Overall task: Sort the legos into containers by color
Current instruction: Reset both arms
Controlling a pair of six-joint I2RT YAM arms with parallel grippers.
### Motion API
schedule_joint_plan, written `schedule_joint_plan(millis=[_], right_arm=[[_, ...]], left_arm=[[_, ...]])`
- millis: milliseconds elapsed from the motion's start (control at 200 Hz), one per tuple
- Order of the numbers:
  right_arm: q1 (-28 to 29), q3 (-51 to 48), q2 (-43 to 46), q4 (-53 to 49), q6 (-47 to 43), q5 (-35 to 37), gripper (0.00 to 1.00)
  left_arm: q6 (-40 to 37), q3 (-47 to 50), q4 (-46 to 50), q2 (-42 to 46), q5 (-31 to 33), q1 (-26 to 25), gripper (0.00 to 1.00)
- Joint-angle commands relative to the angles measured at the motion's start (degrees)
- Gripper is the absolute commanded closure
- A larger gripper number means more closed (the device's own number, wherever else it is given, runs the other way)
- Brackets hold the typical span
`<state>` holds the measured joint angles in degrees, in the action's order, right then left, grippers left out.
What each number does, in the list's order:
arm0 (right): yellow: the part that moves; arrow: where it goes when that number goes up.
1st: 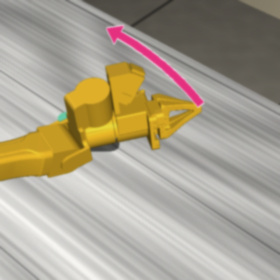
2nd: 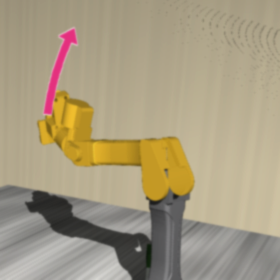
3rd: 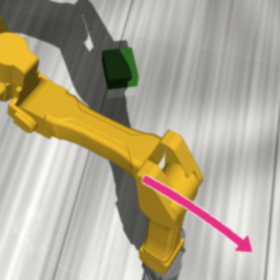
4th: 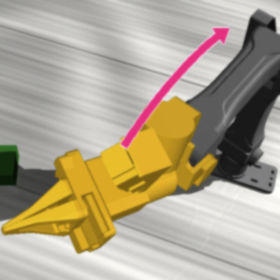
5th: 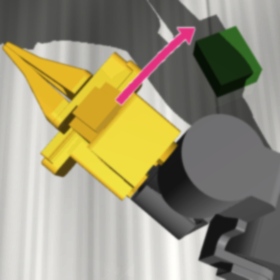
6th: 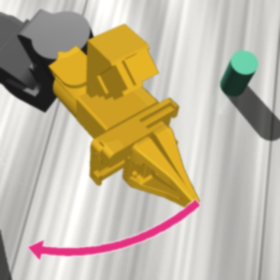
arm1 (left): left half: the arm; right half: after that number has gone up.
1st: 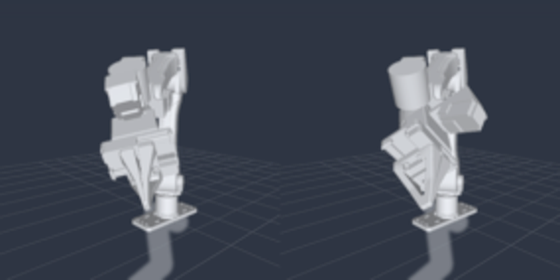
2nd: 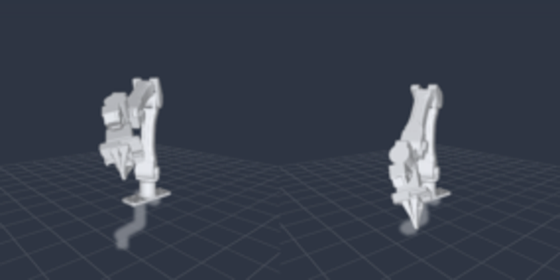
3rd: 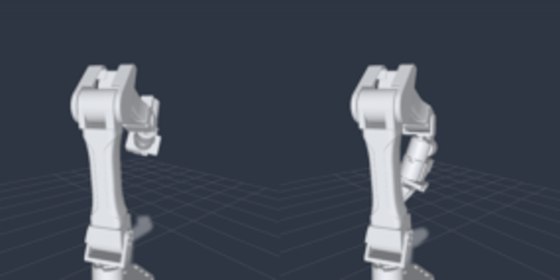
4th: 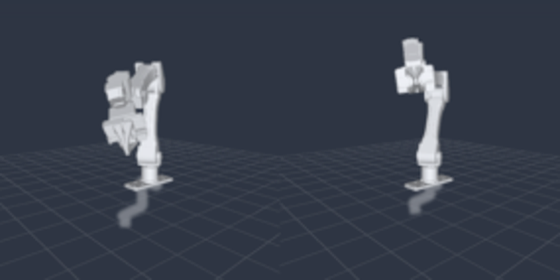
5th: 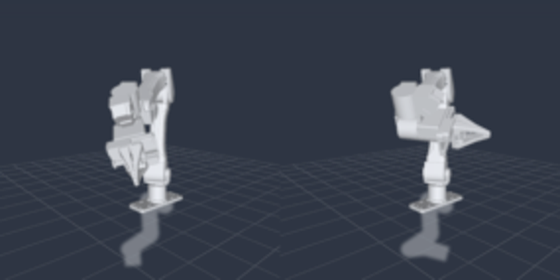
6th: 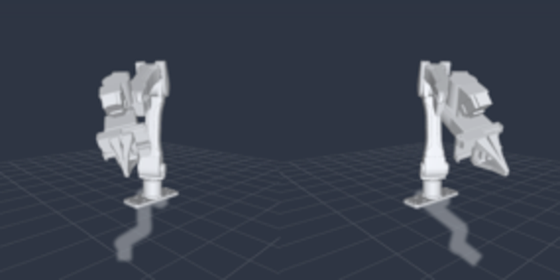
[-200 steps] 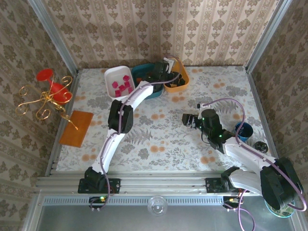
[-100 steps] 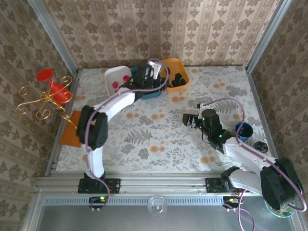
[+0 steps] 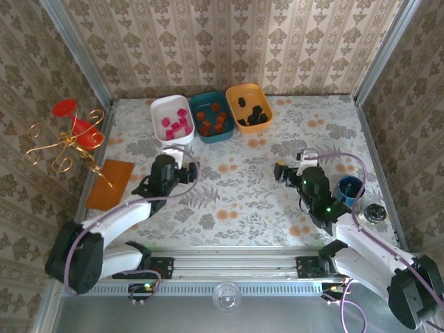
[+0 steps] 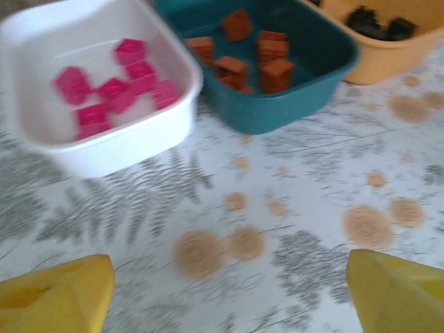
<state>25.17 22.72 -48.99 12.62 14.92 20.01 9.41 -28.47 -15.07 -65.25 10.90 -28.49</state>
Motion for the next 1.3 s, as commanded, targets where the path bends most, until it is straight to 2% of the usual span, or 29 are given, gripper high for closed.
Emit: schedule_joint_plan(millis=[0, 80, 235, 330, 430, 570, 825, 925, 1110, 1295], right_arm=[[-0.27, -1.88, 3.87, 1.89, -2.75, 11.81, 0.09], [-0.95, -3.38, 5.69, 3.6, -4.17, 15.27, 0.0], [-1.93, -2.53, 5.27, 1.56, -5.95, 20.68, 0.0], [-2.73, -1.51, 1.91, 1.19, -6.12, 20.94, 0.0], [-3.41, 0.07, -2.87, 0.56, -6.72, 22.42, 0.0], [-5.77, -0.71, -8.29, 4.92, -8.62, 23.6, 0.0], [-14.14, -2.94, -17.29, 16.72, -8.97, 11.44, 0.0], [-15.53, -1.19, -20.98, 17.49, -10.27, 7.52, 0.0], [-17.28, 0.92, -25.63, 21.18, -12.39, 2.11, 0.0], [-19.38, 1.22, -29.13, 27.32, -13.34, -2.88, 0.0]], left_arm=[[-0.27, 3.73, -1.57, 6.36, 5.09, 4.18, 0.09], [-0.88, 5.38, -0.08, 10.06, 5.05, 7.65, 0.05], [-0.05, 6.06, 2.24, 12.24, 4.08, 13.85, 0.0], [1.31, 5.25, 2.31, 10.83, 0.73, 18.49, 0.0], [-0.47, 3.46, 2.88, 9.01, -3.12, 22.72, 0.0], [-3.86, 3.8, 0.01, 6.29, -3.9, 25.97, 0.0], [-7.45, 8.27, -13.94, 0.41, -4.49, 28.04, 0.0], [-10.34, 8.69, -17.61, -1.88, -5.1, 28.18, 0.0], [-9.45, 9.92, -27.1, -8.59, -7.99, 29.7, 0.0], [-9.9, 8.87, -30.72, -11.98, -9.48, 29.74, 0.0]])
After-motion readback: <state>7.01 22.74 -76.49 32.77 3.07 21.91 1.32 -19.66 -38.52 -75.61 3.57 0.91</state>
